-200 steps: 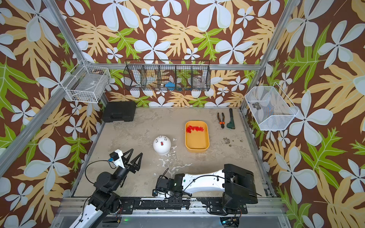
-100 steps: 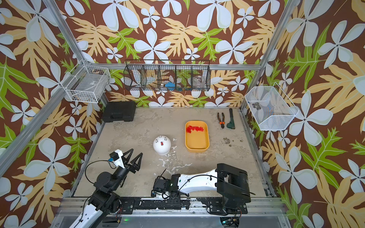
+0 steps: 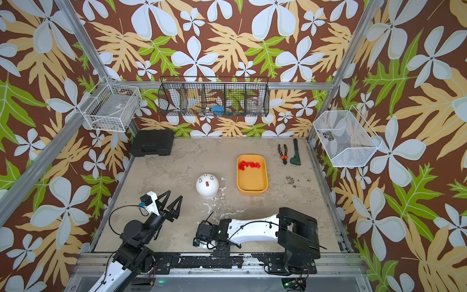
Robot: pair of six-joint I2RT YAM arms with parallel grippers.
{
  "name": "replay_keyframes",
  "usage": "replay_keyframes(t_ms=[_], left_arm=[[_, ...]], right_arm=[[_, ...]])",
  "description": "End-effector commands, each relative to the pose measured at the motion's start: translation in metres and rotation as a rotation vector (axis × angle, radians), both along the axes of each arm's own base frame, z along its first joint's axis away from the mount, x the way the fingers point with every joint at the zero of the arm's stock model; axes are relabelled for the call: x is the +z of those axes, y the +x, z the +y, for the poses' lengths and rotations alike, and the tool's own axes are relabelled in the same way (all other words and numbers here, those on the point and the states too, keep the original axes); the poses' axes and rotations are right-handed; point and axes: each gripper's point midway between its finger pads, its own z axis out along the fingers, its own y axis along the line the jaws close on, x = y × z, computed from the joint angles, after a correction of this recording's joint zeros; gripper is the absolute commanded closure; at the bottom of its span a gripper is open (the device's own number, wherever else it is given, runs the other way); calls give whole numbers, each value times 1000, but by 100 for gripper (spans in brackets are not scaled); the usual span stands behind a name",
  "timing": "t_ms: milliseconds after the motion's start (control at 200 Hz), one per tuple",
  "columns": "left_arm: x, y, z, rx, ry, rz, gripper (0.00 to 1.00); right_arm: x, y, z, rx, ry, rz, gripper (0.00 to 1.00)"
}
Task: Cover the protruding screws with screw protection sleeves
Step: Pick up the screw protection sleeve from the center of the board.
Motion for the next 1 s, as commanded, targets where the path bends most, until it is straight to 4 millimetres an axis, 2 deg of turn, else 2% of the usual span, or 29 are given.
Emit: replay_keyframes(t_ms=[0, 100, 205, 285, 395, 475, 535, 636, 731, 861, 996], left_arm=[[-23, 2, -1, 1, 18, 32, 22], [-23, 2, -1, -1, 17, 33, 22], [-20, 1, -5, -25, 8, 25, 22], [-17, 0, -9, -51, -13, 27, 22], [2, -8, -20, -135, -82, -34, 22], [27, -20, -31, -232, -129, -122, 24], [44, -31, -39, -305, -142, -191, 27], [70, -51, -49, -417, -155, -296, 28], [87, -69, -61, -535, -156, -358, 28], [98, -89, -85, -699, -118, -377, 30], [108, -105, -108, -813, -70, -400, 31]], right_arm=[[12, 4, 5, -8, 38, -18, 95], [24, 10, 11, -38, 97, -17, 96], [54, 29, 26, -101, 242, -21, 96], [93, 55, 37, -163, 406, -56, 96], [164, 81, 44, -208, 745, 1, 96], [207, 87, 34, -188, 978, 24, 95], [228, 89, 23, -178, 1096, 18, 95], [250, 80, 7, -115, 1212, 82, 94], [262, 65, -4, -33, 1259, 147, 94], [277, 41, -11, 92, 1274, 203, 94], [282, 35, -11, 133, 1234, 224, 93]])
